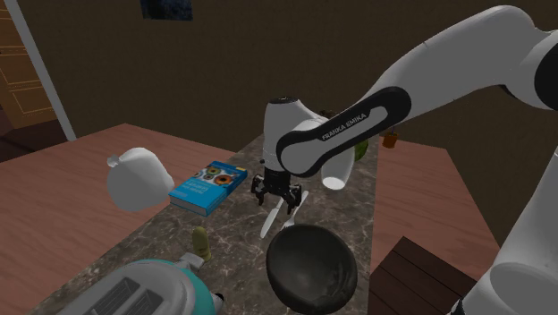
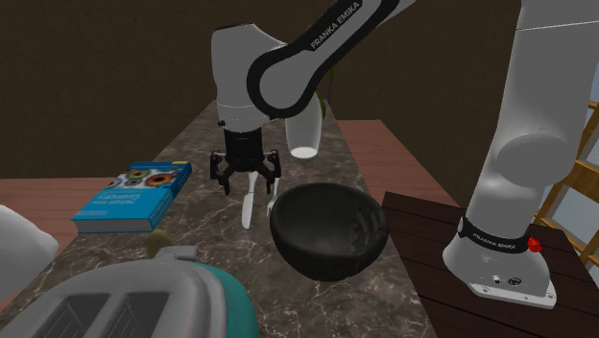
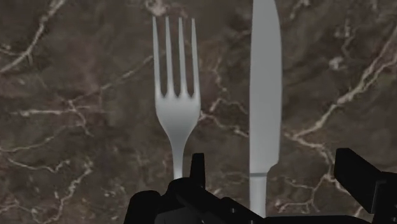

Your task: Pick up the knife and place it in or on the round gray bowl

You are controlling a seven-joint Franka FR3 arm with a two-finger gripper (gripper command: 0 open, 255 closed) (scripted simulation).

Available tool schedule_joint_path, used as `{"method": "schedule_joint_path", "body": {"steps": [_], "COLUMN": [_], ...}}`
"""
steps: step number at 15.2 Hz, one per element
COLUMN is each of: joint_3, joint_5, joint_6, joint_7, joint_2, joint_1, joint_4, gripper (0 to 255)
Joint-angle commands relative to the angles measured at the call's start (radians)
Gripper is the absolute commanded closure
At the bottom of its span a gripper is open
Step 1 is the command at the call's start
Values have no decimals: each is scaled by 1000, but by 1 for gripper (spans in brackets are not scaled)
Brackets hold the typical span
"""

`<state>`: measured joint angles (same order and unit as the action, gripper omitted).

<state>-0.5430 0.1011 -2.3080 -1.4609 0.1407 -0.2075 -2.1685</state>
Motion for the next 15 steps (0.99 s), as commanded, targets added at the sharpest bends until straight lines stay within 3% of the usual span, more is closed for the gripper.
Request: {"method": "schedule_joint_path", "body": {"steps": [1, 4, 5, 15], "joint_3": [0, 0, 0, -1], "joint_5": [1, 1, 1, -6], "joint_6": [-2, -2, -2, 10], "joint_7": [-1, -1, -1, 4], "joint_2": [1, 1, 1, -8], "joint_1": [0, 0, 0, -1], "joint_4": [-1, -1, -1, 4], "gripper": [0, 0, 255, 255]}}
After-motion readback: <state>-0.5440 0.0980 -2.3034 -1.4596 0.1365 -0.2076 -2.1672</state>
